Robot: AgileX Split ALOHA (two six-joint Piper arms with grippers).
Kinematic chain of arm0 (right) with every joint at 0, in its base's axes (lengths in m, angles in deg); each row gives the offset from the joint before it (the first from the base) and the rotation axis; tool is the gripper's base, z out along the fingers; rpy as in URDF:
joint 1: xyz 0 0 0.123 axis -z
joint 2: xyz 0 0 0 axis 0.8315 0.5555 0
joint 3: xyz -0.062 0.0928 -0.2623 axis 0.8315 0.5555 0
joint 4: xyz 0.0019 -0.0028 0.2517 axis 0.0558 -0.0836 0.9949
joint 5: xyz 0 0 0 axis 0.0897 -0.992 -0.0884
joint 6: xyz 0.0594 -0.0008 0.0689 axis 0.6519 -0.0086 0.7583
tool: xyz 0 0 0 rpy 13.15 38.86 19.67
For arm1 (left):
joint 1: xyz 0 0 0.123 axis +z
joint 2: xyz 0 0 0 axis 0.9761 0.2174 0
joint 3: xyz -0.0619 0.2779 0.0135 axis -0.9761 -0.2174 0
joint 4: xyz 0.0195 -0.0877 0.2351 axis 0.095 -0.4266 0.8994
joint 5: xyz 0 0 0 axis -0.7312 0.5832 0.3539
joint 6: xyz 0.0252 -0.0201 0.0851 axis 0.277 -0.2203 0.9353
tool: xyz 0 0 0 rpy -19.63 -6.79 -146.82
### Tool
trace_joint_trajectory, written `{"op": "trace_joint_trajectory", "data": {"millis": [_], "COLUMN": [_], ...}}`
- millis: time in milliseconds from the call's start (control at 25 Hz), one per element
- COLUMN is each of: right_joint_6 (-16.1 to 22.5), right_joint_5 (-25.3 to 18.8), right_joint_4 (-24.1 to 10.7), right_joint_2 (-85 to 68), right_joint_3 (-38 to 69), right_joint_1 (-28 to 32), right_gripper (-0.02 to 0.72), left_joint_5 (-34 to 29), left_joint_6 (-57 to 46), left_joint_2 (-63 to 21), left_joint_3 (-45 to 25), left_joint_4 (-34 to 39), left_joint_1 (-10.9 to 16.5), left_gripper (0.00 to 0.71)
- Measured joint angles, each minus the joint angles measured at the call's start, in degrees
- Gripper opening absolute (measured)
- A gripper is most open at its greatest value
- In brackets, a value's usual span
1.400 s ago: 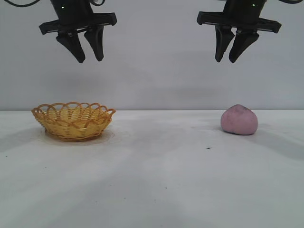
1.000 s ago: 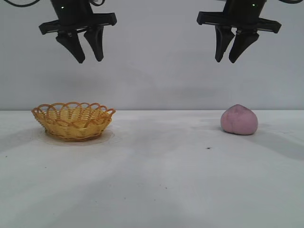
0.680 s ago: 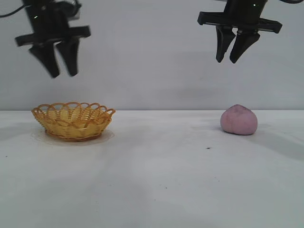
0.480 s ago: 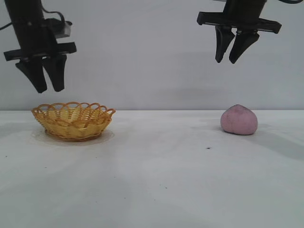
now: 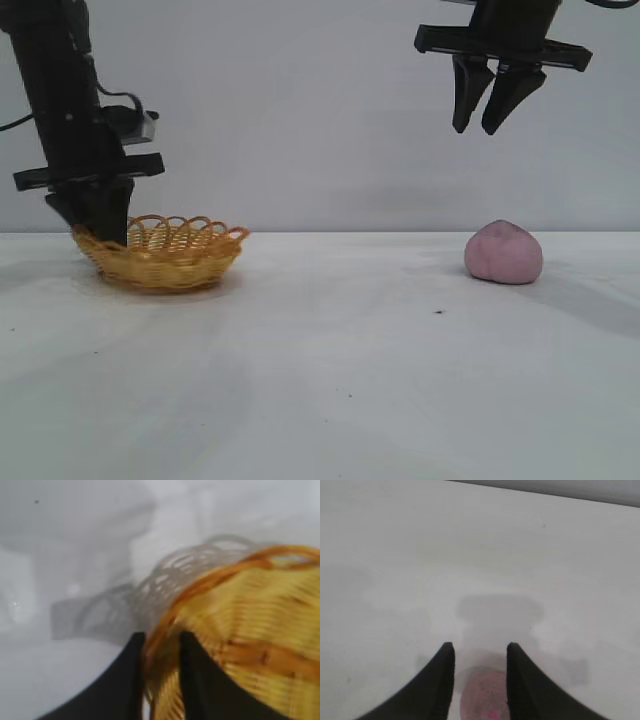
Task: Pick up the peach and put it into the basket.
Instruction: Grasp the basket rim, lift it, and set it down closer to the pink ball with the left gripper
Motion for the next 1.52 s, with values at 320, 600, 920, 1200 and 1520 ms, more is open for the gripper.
{"op": "trace_joint_trajectory", "data": {"millis": [320, 600, 920, 1200, 1520], "right_joint_6": [-0.13, -0.31, -0.4, -0.4, -0.4], "right_joint_5": [-0.78, -2.51, -3.13, -3.58, -3.58], "right_joint_4": [0.0, -0.34, -0.34, -0.02, 0.01], "right_joint_2": [-0.97, -1.1, -1.1, -1.1, -1.1], "right_joint_3": [0.0, 0.0, 0.0, 0.0, 0.0], "right_joint_1": [0.0, 0.0, 0.0, 0.0, 0.0], "right_gripper": [0.251, 0.251, 0.251, 0.251, 0.251], "left_joint_5": [2.83, 23.71, 37.36, 38.78, 36.44], "left_joint_6": [1.69, 17.31, 22.48, 22.62, 22.77], "left_joint_2": [-8.07, -26.38, -26.4, -23.04, -22.88], "left_joint_3": [-6.39, -39.51, -55.0, -55.55, -55.55], "left_joint_4": [-18.09, -49.51, -63.79, -67.35, -68.85], "left_joint_1": [3.4, -4.04, -14.53, -14.89, -14.89], "left_gripper": [0.0, 0.0, 0.0, 0.0, 0.27]}}
